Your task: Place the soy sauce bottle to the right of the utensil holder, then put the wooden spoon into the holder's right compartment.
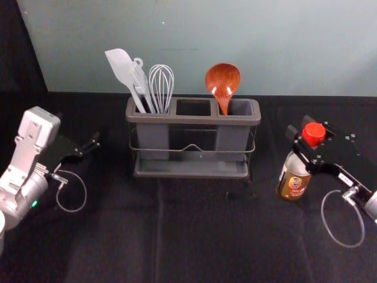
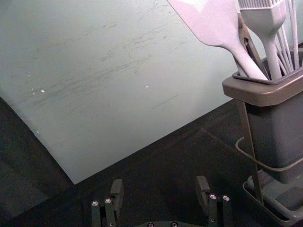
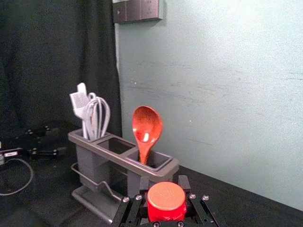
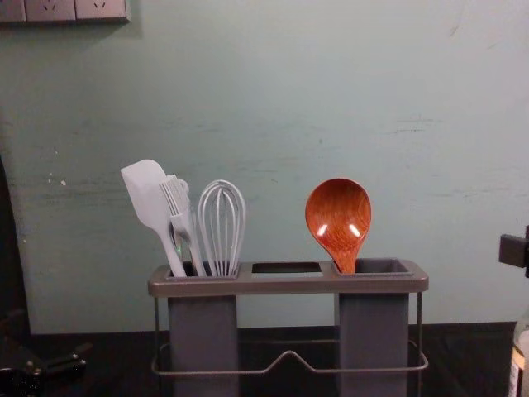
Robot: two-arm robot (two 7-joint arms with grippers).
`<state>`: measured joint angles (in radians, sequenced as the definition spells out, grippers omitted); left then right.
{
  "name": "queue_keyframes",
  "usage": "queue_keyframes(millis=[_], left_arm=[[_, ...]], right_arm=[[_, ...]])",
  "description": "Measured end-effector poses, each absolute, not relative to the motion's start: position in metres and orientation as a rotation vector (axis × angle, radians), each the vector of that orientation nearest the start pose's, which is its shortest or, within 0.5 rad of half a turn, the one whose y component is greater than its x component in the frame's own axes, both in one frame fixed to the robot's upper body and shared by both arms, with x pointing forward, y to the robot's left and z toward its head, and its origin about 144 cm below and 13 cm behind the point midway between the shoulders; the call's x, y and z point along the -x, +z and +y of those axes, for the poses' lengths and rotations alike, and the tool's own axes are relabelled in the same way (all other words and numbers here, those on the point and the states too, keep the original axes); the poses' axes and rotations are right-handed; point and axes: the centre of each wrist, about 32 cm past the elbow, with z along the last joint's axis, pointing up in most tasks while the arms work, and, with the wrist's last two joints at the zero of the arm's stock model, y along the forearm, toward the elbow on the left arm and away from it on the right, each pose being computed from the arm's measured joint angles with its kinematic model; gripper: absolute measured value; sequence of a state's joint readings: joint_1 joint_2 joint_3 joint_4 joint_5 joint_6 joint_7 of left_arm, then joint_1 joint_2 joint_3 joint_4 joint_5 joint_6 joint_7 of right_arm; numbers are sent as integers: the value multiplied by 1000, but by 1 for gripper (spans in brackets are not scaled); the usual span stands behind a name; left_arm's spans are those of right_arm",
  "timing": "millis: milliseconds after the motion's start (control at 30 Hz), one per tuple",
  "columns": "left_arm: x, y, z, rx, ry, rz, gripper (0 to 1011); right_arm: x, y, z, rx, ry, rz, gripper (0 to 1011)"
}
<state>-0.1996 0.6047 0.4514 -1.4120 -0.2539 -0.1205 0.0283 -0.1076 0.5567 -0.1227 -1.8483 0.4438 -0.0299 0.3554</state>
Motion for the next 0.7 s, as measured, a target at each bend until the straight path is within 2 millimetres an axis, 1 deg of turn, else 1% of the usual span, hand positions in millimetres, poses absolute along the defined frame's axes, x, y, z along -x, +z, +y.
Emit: queue_keyframes(millis=[233, 467, 700], left_arm=[[-489, 1140, 310, -304, 1248, -285, 1005], [-489, 1140, 310, -304, 1248, -285, 1005], [-489, 1140, 310, -304, 1248, -285, 1005]], right_arm=[[-432, 1201, -312, -11, -991, -130, 375], [-449, 1190, -314, -30, -1004, -121, 375], [-463, 1184, -315, -43, -1014, -118, 375]])
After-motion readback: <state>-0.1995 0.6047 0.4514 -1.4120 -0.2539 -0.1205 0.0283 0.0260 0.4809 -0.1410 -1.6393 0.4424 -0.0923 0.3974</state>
